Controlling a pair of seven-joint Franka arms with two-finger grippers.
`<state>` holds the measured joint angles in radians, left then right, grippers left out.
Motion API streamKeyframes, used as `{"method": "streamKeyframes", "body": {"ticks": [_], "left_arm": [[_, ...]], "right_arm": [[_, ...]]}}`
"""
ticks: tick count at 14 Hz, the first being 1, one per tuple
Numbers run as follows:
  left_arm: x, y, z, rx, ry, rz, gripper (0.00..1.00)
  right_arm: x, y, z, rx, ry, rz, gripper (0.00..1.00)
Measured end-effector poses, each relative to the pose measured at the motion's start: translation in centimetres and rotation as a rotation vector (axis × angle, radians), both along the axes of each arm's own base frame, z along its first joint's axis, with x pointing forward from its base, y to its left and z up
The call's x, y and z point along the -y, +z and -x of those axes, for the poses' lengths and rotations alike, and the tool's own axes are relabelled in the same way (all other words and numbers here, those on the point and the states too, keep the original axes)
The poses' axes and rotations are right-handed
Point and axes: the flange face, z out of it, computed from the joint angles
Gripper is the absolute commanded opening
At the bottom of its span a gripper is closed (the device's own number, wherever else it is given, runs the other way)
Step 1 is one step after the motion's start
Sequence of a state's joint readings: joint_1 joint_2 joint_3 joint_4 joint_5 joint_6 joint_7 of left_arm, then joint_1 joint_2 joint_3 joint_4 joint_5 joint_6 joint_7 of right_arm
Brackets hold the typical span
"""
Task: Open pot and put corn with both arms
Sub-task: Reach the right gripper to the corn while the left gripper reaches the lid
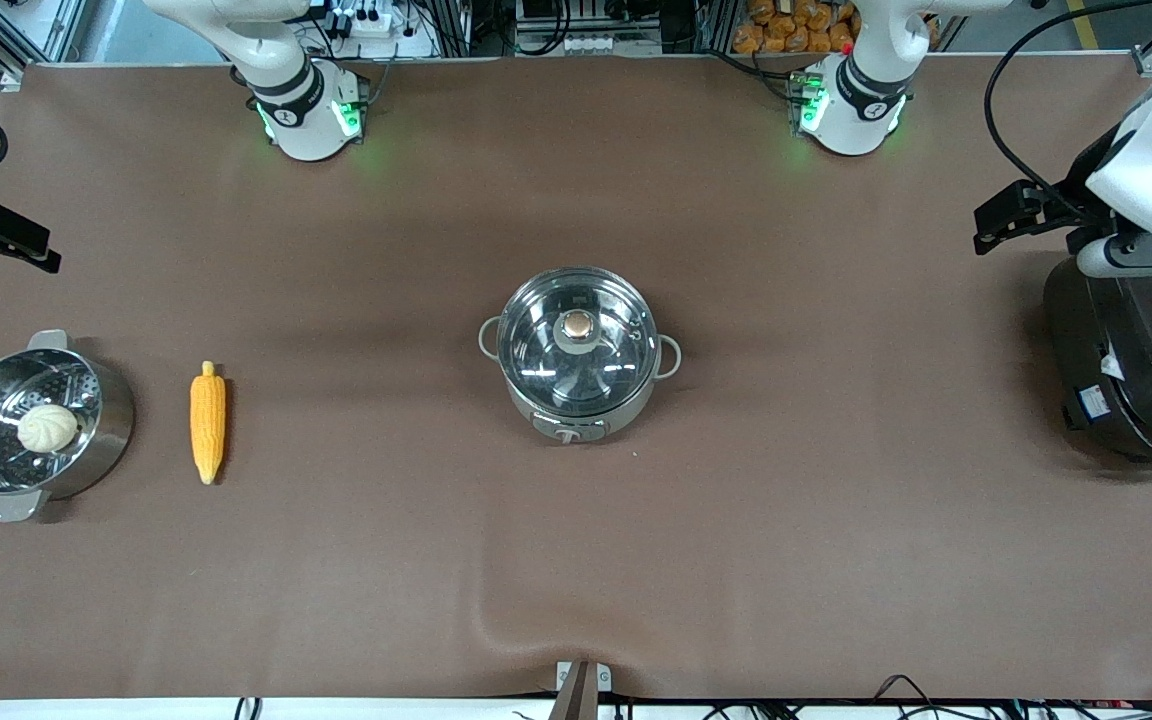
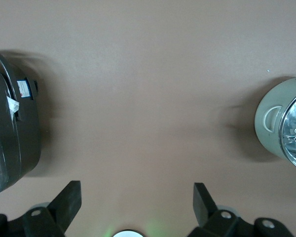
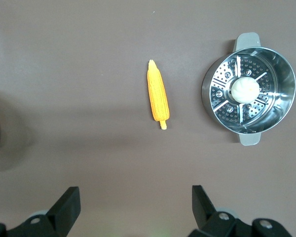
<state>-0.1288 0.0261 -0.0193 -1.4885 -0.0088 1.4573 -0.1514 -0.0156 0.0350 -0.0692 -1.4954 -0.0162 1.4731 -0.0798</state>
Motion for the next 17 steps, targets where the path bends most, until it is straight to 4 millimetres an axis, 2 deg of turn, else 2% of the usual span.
{"method": "streamKeyframes", "body": {"ticks": [6,10,12,17], "left_arm": [[0.1,0.0,0.0,0.000,-0.001,0.000,1.00],[1.7,-1.2,-0.4,-0.021,-0.029,-0.002,1.00],[3.8,-3.1,-1.0,-0.055,-0.067,-0.004,1.00],[12.0,-9.2,-2.4,-0.116,-0.146,0.058,1.00]], "right_arm": [[-0.1,0.0,0.0,0.000,0.002,0.000,1.00],[-0.6,-0.7,-0.3,0.002,0.012,0.000,1.00],[-0.6,-3.4,-1.3,0.030,0.015,0.002,1.00],[-0.6,-15.6,-3.4,0.086,0.032,0.008,1.00]]}}
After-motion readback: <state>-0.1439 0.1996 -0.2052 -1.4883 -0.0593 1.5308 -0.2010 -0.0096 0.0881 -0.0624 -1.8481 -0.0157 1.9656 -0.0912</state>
